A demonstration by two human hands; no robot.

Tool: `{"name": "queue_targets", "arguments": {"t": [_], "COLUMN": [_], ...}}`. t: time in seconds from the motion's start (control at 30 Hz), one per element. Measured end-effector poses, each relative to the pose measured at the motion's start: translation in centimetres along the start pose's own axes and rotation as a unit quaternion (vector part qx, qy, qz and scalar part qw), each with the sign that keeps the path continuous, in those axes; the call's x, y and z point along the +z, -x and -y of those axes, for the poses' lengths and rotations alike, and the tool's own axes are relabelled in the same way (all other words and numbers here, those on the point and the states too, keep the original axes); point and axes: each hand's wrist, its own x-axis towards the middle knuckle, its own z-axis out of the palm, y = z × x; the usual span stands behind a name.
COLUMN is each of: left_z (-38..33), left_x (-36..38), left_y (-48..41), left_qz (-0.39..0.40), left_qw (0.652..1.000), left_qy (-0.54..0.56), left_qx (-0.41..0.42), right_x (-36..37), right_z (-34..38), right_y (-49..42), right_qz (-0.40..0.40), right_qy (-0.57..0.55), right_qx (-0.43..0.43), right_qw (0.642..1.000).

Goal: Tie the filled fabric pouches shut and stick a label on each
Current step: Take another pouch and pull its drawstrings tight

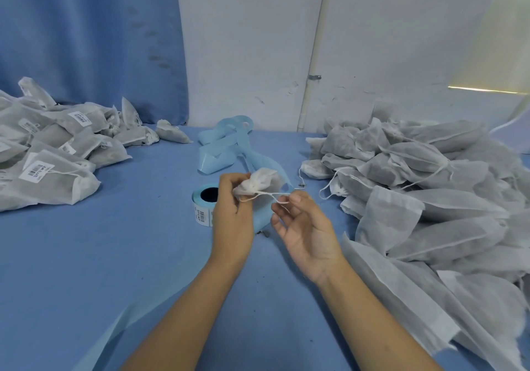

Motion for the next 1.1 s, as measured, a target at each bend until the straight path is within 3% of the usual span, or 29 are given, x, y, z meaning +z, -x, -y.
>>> {"name": "queue_targets", "arguments": {"t": [0.13, 0.23, 0.43, 0.57, 0.87, 1.0, 1.1], "left_z": [-0.7, -0.9, -0.4, 0.2, 0.9, 1.1, 1.3], "left_x": [0.1, 0.0, -0.3, -0.6, -0.7, -0.2, -0.3], "left_y": [-0.4, -1.0, -1.1, -1.2, -1.1, -0.6, -0.6], "left_qz": [-0.045, -0.064, -0.056, -0.035, 0.055, 0.045, 0.025], "left_qw": [0.998, 0.994, 0.993, 0.972, 0.953, 0.979, 0.983], "left_qy": [0.05, 0.087, 0.084, 0.175, 0.199, 0.102, 0.104], "left_qx": [0.004, -0.026, -0.064, -0.151, -0.223, -0.172, -0.151], "right_x": [-0.4, -0.6, -0.7, -0.8, -0.9, -0.7, -0.5], "right_z": [-0.6, -1.0, -1.1, -1.1, -1.4, -1.5, -1.5], "right_y": [-0.3, -0.4, -0.5, -0.5, -0.6, -0.5, -0.4], "right_qz": [-0.089, -0.133, -0.124, -0.148, -0.176, -0.174, -0.165], "right_qy": [0.168, 0.23, 0.194, 0.183, 0.17, 0.172, 0.164], "right_qx": [-0.076, -0.091, -0.062, -0.05, -0.037, -0.038, -0.038], "right_qw": [0.979, 0.96, 0.971, 0.971, 0.969, 0.969, 0.972]}}
